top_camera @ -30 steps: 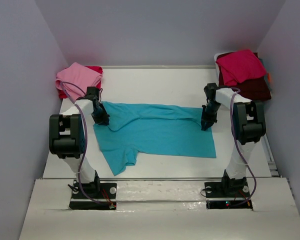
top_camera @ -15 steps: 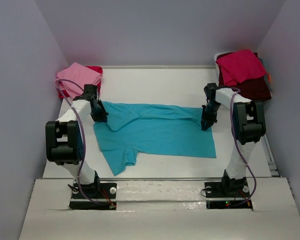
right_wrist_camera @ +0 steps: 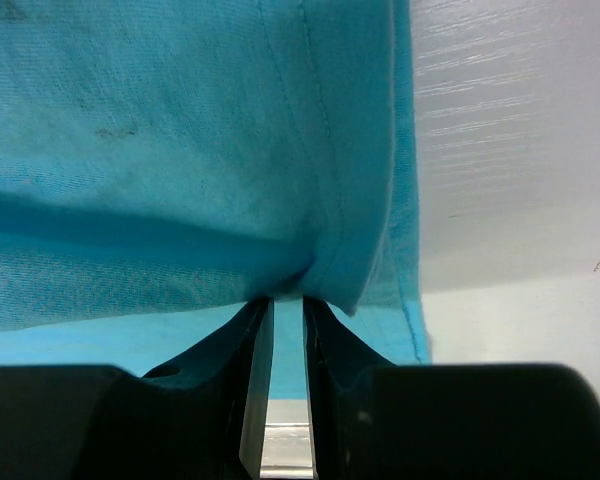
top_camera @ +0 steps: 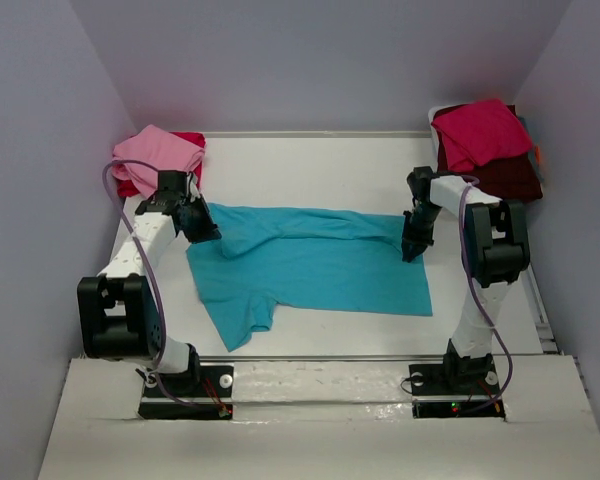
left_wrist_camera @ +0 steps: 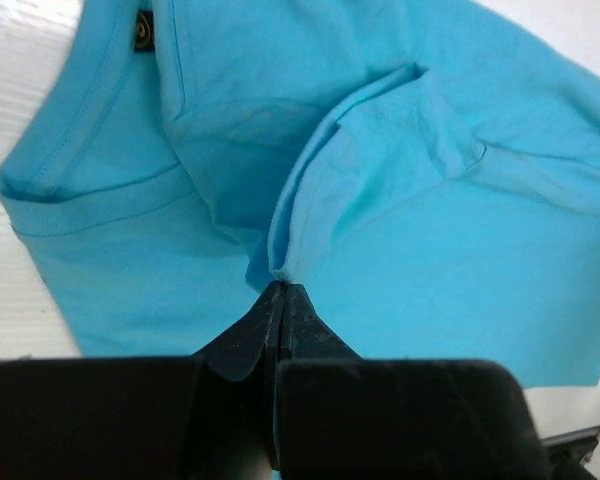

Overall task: Fold and stack the t-shirts
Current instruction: Fold the flattened tshirt in 1/3 of the way

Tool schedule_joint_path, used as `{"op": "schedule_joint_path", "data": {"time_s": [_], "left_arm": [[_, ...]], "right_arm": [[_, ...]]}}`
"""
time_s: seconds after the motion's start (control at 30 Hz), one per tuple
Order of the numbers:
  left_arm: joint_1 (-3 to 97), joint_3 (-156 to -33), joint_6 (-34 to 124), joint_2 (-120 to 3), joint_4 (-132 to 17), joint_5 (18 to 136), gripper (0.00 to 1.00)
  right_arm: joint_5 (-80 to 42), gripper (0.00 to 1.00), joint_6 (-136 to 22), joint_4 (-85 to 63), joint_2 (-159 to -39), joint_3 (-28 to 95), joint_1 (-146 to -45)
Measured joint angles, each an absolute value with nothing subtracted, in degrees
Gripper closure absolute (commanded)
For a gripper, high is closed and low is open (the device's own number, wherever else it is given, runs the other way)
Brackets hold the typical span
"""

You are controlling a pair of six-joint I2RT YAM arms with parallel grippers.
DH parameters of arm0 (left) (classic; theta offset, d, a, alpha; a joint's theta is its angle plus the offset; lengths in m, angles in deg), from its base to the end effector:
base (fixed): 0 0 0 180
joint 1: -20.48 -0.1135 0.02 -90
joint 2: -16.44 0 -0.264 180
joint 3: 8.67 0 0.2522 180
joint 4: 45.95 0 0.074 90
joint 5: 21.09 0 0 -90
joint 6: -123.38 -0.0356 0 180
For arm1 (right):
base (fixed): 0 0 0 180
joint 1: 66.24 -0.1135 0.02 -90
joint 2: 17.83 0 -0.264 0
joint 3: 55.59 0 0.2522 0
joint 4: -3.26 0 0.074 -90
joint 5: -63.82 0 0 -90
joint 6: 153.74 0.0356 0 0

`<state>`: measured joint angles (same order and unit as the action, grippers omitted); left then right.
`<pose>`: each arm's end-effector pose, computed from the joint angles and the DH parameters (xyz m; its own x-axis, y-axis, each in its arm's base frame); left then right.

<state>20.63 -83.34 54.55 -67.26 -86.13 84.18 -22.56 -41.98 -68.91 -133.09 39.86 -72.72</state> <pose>0.3109 -0.0102 0.2543 -0.7691 -0.3464 -0.5372 -0.1106 0.8999 -0.4219 0.3636 0.0436 0.1573 -0.9632 0.2630 0.0555 0.2655 0.9630 0.0458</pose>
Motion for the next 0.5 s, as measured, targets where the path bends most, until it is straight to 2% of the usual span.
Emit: {"op": "schedule_joint_path", "data": {"time_s": [0.5], "left_arm": [[21.85,-72.13,52.43,-62.78,-87.22,88.86,0.94]], "right_arm": [[-22.58,0.76,-41.98,-69.06,-133.33,40.05,-72.72]]}}
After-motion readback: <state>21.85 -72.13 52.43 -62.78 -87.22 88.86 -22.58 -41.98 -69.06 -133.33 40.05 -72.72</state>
